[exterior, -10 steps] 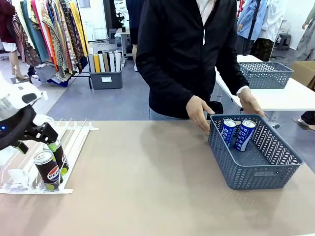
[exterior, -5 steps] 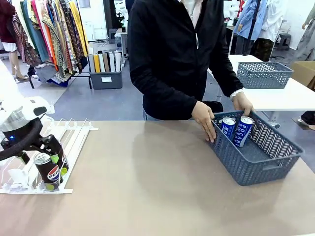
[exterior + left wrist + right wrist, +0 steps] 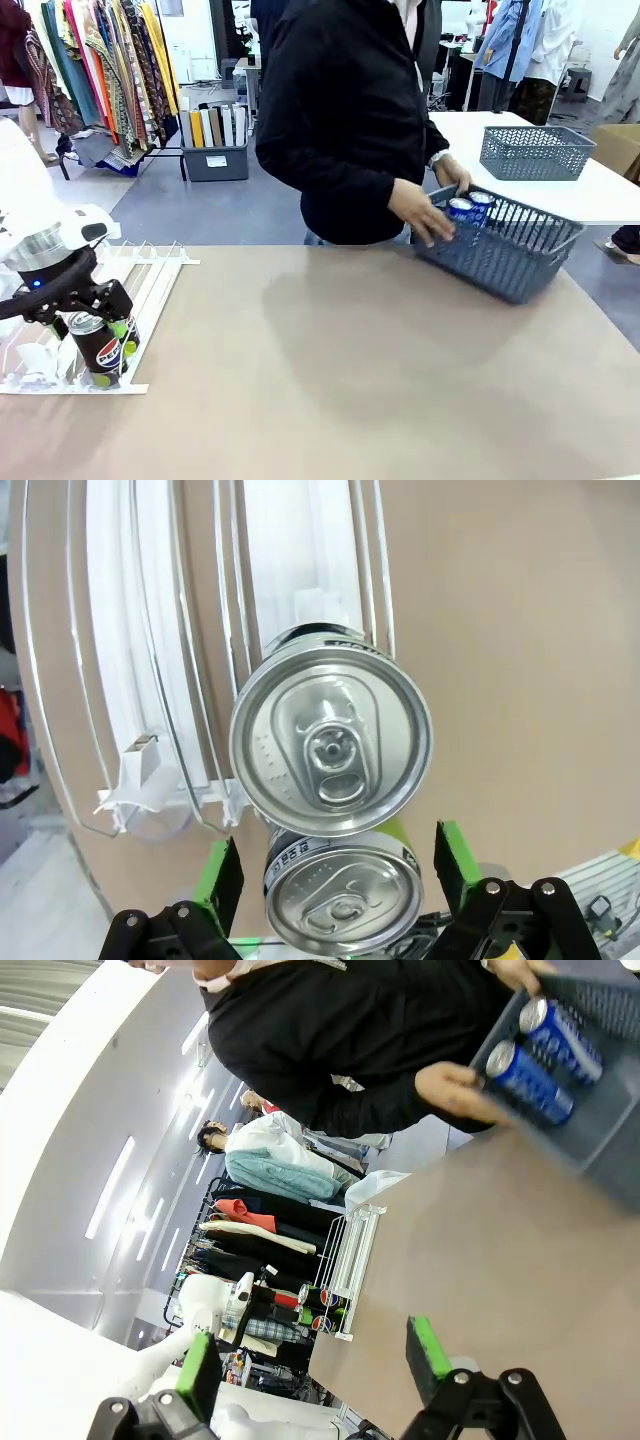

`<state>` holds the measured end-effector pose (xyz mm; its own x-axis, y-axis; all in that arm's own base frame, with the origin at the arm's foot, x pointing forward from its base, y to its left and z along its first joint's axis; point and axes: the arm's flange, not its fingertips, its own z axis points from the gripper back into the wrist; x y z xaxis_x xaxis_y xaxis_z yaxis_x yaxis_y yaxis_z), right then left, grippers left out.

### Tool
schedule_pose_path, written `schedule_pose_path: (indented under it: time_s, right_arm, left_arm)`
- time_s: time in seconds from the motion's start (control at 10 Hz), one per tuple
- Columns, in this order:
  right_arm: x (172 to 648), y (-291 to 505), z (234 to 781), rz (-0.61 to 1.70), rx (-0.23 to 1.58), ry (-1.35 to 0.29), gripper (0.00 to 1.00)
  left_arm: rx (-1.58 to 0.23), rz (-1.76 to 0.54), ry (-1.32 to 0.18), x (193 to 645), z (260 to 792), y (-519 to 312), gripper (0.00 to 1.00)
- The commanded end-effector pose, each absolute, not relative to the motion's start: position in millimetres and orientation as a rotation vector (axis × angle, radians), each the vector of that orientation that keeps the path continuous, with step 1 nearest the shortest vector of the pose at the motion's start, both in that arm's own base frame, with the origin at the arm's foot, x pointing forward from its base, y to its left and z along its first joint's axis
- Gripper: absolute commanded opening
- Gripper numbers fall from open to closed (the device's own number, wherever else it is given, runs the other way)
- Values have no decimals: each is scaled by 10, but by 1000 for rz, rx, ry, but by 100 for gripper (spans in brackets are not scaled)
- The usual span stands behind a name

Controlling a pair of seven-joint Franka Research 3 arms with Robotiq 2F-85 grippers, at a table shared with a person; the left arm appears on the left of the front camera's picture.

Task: Retrieve and store the cans from the dispenser.
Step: Pick up one can from the Automatic Can Dispenser and place it in the middle of the table.

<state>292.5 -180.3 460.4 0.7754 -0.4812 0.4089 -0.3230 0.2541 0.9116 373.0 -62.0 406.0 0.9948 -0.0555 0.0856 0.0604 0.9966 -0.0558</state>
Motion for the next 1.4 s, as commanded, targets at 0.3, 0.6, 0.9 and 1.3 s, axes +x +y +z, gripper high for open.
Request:
schedule_pose_path:
  time_s: [0.3,0.6,0.9,1.3]
  right_arm:
    - [2945,-1798,4648,-123,1361,-747,100]
    - [2945,-1798,4648,-123,1361,-747,100]
    - [2945,-1798,4648,-123,1361,-747,100]
    - [2945,-1798,4648,-123,1361,-747,100]
  left_arm:
    - [-43,-38,-89,3804,4057,-614,93]
    - [-29,-26,-98,3829,4072,-608,0]
    - [-29,-22,-100,3840,4071,-620,0]
    - [-13,-45,-161,3721,4339,-677,0]
